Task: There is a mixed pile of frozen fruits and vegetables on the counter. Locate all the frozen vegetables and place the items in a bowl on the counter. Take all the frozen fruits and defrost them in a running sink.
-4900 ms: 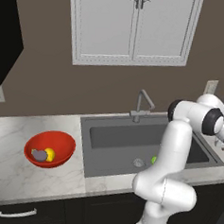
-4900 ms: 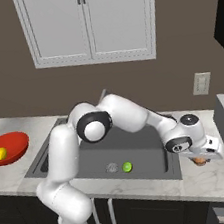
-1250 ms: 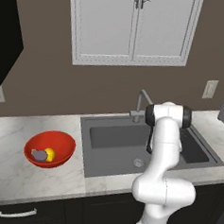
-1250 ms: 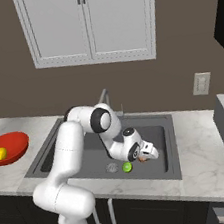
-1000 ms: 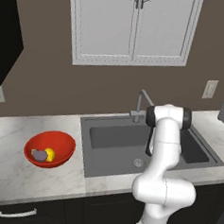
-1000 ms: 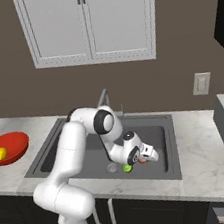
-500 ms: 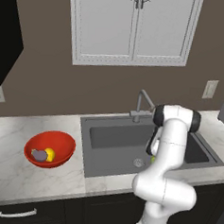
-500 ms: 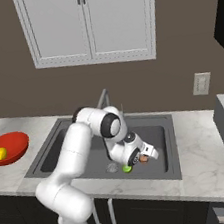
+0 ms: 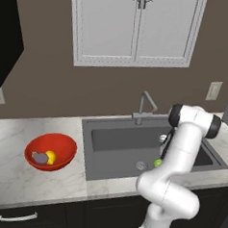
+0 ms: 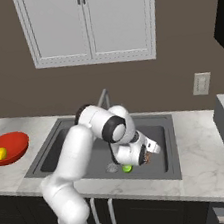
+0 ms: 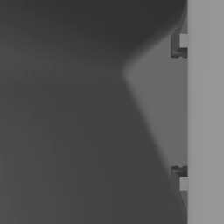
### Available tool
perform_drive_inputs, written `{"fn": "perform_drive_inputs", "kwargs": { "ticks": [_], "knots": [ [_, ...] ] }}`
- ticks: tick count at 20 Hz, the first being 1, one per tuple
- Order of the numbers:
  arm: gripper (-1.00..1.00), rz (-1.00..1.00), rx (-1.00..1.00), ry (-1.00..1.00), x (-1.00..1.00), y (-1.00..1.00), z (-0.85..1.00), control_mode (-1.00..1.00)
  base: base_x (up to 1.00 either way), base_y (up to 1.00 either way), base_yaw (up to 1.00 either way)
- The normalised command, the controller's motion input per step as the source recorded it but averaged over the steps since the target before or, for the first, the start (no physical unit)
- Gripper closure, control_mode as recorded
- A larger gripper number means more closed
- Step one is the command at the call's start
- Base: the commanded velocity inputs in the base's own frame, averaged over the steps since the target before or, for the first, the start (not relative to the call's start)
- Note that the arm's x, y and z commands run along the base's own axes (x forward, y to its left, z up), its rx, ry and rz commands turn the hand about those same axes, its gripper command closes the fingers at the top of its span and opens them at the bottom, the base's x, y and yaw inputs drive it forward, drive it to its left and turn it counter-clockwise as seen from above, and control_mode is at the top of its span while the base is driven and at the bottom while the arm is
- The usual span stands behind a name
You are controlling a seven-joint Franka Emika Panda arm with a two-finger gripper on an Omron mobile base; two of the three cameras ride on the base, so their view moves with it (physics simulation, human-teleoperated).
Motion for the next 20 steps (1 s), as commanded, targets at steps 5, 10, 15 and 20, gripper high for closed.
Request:
{"fn": "perform_drive_inputs", "kwargs": {
  "ticks": [5,10,15,20],
  "knots": [
    [-1.00,0.01,0.12,-0.05,-0.44,0.00,0.74,-1.00,0.00,0.00,0.00],
    [-1.00,0.01,0.15,-0.01,-0.33,0.04,1.00,-1.00,0.00,0.00,0.00],
    [-1.00,0.01,0.16,0.00,-0.13,0.08,1.00,-1.00,0.00,0.00,0.00],
    [-1.00,0.02,0.11,0.00,0.00,0.02,1.00,-1.00,0.00,0.00,0.00]
  ]
}}
